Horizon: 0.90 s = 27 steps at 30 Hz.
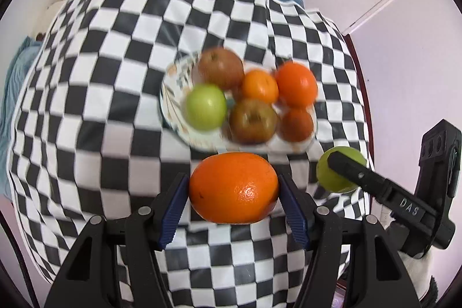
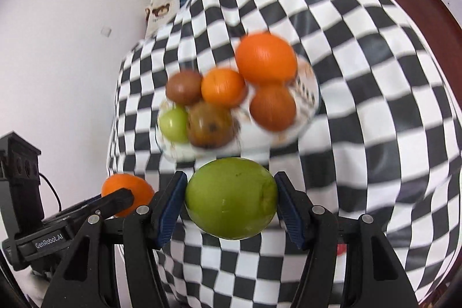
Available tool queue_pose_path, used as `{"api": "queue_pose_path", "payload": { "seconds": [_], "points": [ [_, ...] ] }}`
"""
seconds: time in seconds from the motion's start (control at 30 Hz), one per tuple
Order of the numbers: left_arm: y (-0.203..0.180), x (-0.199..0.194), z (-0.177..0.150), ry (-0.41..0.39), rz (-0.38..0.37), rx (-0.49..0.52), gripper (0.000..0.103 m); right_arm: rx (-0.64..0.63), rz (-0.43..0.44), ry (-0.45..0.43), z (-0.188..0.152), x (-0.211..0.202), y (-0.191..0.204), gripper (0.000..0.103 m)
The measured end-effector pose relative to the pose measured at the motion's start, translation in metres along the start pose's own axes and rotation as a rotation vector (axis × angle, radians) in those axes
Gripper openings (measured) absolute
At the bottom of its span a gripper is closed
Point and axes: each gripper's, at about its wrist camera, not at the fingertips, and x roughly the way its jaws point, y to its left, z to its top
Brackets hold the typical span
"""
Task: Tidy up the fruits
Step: 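Lower the orange and green apple onto the plate, open both tools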
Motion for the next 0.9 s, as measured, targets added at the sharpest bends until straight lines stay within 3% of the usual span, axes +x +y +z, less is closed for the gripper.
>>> {"api": "queue_pose_path", "payload": {
  "seconds": [0.43,0.83,0.9],
  "points": [
    [0.045,0.035,0.089,0.024,0.097,-0.008,0.061,-0.036,-0.082,-0.006,0.079,0.039,0.012,0.065],
    [0.058,0.079,0.122,0.112,0.096,-0.049,0.062,-0.078,-0.180,0.056,0.090,0.074,0.014,0.065],
    [0.058,0.083,0.125,0.117,0.100,-0.045,0.062,-0.068,-0.185,0.065,0.089,0.077,0.011,0.071]
  ]
}}
